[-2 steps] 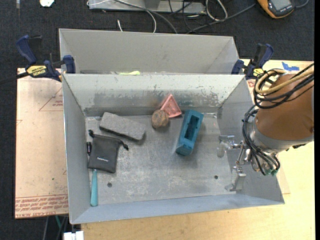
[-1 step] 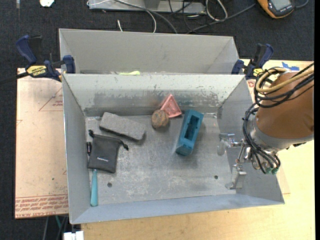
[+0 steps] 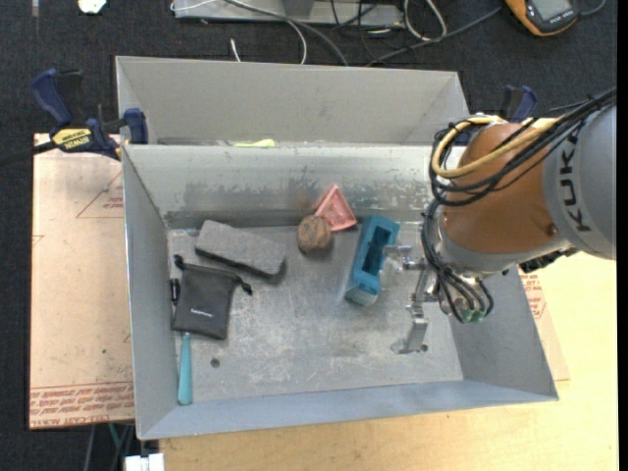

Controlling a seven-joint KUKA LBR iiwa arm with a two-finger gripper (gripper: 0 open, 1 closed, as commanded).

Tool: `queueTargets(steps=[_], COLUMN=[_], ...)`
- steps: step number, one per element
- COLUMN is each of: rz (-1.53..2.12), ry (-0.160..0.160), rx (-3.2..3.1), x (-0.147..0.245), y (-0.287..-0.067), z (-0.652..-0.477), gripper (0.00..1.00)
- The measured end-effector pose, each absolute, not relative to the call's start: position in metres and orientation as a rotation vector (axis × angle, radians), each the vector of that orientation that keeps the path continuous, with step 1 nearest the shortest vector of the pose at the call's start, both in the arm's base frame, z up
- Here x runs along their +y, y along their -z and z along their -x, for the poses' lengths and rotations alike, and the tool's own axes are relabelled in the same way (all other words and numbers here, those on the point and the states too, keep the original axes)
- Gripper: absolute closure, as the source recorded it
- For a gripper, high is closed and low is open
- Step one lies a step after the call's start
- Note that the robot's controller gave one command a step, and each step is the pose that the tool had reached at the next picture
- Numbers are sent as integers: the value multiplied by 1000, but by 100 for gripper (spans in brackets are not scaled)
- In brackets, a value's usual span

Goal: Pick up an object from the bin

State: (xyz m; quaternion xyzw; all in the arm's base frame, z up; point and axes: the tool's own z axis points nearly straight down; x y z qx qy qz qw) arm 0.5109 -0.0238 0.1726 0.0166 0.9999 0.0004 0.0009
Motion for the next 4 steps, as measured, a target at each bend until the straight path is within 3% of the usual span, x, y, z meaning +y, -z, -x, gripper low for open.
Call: queueTargets(steps=[1,2,3,4], rz=[183,90,62,149], ry=[-4,2,-3,-2], rx=[3134,3134,3136,3125], x=[-47,-49,-53,-27], y=[-140,-126,-105,-100], z=[-527,-554,-596,-607], gripper=[0,0,0,0])
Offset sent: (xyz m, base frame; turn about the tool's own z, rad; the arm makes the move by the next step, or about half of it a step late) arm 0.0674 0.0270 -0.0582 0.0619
